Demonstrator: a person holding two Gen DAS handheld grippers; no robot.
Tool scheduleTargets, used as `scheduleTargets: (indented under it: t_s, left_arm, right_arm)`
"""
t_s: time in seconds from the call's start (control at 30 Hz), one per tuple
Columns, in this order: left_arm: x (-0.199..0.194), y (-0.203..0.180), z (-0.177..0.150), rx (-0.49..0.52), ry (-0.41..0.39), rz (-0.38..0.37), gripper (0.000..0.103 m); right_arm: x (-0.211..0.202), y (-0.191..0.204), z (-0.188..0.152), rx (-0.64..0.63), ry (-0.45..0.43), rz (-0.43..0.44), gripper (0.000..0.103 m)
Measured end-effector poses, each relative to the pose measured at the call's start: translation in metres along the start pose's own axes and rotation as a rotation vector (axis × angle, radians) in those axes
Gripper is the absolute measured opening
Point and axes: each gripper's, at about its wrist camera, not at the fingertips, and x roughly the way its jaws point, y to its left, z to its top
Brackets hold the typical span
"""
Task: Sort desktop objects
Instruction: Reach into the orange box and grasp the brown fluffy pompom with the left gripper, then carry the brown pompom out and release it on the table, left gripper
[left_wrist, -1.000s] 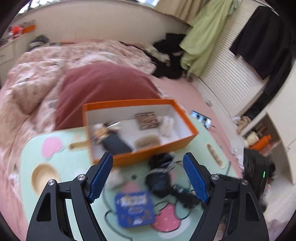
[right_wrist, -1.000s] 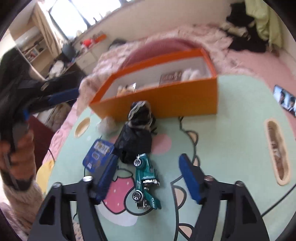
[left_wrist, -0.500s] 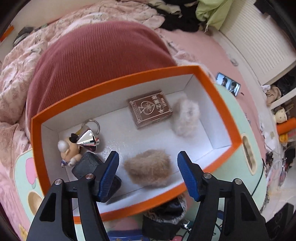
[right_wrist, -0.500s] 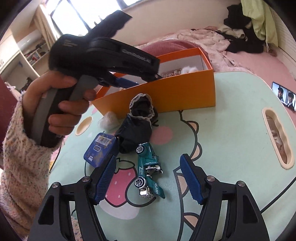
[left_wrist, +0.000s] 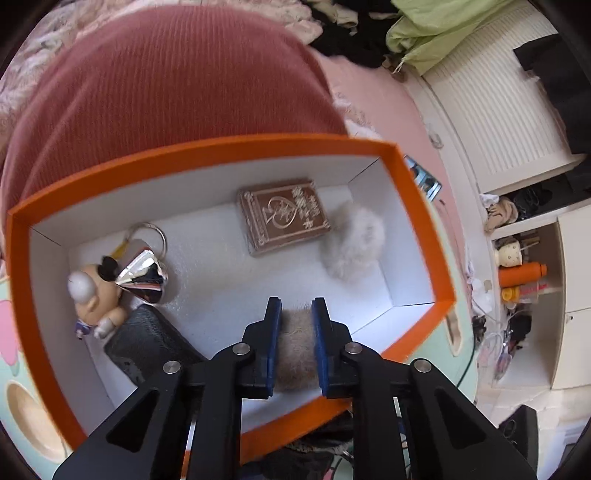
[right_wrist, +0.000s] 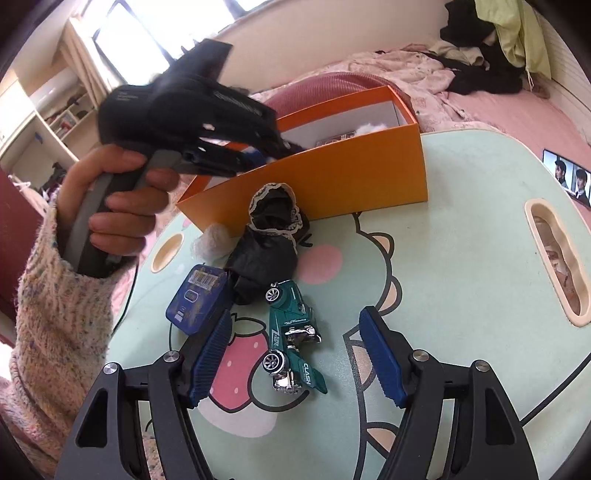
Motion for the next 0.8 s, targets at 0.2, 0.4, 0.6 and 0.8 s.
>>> scheduleTargets:
  t_s: [0.2,0.4,0.6,0.8]
  left_arm:
    - [-0.067,-0.017,-0.002,0.049,-0.164,-0.104,0.017]
    - [-0.12,-0.027,-0.041,0.1,-0.267,-0.205,0.017]
    - [-0.097,-0.017,-0.109,0.095,-0.262,-0.13,0.018]
    - [-0.061,-0.021,-0.163,0.138,-0.244,-0.127,0.018]
  right_arm:
    - [0.0,0.0,-0.002,0.004,0.005,0.003,0.071]
    - [-0.001,-0.001,-0.002,0.012,0.005,0.011,0.071]
    - [-0.007,-0.004,0.0,0.023,-0.01,0.013,0.071]
    - [-0.03,-0.007,0.01,0.047,-0.099,-0.011,0.071]
